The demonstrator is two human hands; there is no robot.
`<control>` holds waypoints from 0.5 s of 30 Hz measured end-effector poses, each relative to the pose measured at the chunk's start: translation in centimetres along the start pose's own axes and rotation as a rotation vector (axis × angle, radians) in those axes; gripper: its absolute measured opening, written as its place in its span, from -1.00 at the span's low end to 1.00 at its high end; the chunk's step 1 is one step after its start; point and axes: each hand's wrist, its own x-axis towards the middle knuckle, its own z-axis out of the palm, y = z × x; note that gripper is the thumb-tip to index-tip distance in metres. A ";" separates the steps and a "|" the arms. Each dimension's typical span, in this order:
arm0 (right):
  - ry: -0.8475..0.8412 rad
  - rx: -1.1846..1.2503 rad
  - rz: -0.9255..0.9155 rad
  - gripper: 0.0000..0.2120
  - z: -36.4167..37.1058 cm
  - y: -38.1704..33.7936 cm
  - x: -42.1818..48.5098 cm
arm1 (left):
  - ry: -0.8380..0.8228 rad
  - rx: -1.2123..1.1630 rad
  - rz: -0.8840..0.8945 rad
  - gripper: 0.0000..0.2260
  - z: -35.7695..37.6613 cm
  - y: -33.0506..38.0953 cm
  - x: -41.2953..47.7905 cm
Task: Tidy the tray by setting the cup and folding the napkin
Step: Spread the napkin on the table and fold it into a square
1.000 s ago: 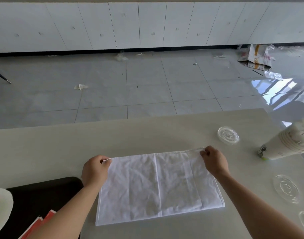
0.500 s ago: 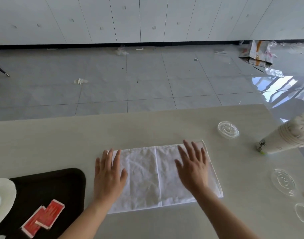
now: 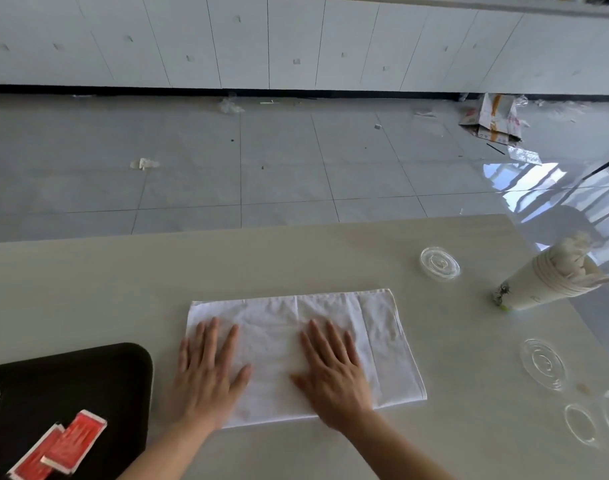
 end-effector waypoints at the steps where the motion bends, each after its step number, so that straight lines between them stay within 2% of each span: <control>1: -0.001 -0.018 0.049 -0.29 -0.1 1.6 -0.3 | -0.002 0.003 -0.003 -0.32 0.0 -0.2 0.1; 6: -0.014 -0.070 0.297 -0.21 -0.9 9.5 -3.3 | -0.016 -0.003 -0.001 -0.33 0.0 -0.2 0.2; 11: -0.044 -0.052 0.304 -0.19 -1.0 10.7 -3.8 | -0.070 0.012 -0.056 -0.28 -0.8 0.2 0.2; 13: -0.051 -0.057 0.299 -0.19 -1.1 10.7 -3.8 | -0.127 0.025 -0.131 -0.27 -1.6 0.9 -0.5; 15: -0.057 -0.072 0.300 -0.19 -1.1 10.8 -4.1 | -0.113 -0.003 -0.193 -0.29 -2.6 1.5 -2.3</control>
